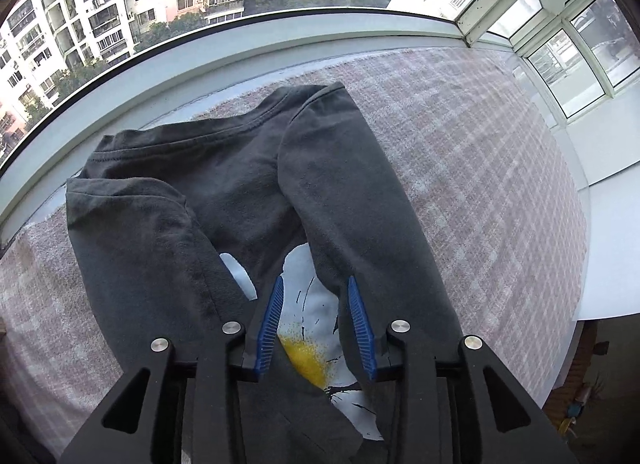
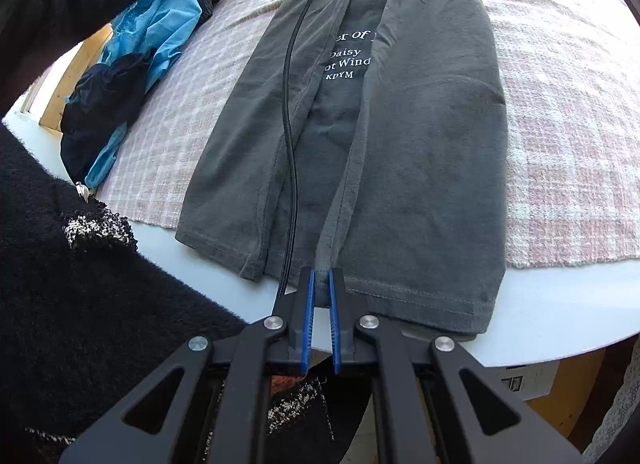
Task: Fold clothes
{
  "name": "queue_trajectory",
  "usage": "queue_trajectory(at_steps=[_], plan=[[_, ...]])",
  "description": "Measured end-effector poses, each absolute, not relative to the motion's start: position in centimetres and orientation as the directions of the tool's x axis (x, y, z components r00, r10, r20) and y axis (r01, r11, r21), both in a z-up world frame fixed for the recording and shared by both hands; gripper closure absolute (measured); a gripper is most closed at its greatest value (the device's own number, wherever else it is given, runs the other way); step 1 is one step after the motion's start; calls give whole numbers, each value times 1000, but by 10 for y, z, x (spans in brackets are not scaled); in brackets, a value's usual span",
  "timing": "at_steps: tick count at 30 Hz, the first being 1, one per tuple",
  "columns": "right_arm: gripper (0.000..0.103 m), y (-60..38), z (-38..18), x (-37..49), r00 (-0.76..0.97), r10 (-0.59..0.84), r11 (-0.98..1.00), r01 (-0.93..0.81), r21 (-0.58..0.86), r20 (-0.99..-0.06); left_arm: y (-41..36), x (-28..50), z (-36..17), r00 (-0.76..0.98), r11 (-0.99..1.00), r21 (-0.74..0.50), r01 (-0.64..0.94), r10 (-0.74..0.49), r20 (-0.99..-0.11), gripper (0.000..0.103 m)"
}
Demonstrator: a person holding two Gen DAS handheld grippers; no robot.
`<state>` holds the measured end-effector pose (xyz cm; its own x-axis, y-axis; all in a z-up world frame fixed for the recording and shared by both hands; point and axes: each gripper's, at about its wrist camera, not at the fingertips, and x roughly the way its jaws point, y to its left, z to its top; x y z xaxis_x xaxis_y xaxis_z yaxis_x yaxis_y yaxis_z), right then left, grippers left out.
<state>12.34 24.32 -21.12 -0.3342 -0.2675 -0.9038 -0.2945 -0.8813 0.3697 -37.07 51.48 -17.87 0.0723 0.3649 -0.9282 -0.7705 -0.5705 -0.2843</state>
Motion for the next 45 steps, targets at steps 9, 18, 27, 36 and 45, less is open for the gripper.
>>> queue_trajectory(at_steps=[9,18,27,36,45], plan=[[95,245,-212,124,-325,-270,-885,-288,367,-906,547,-365,-214,121,-585,-322,-744,356,-927,76],[96,241,-194,125,-353,-293,-887,-248,391,-889,541,-358,-190,86,-525,-261,-810,335,-938,96],[96,235,-222,115,-297,-305,-882,-270,386,-905,533,-365,-206,55,-517,-194,-834,272,-961,95],[91,237,-216,123,-272,-358,-875,-236,422,-893,518,-360,-196,1,-462,-130,-877,271,-963,83],[91,300,-153,104,-501,-83,-920,-293,259,-861,436,-262,-166,88,-299,-259,-918,482,-872,83]])
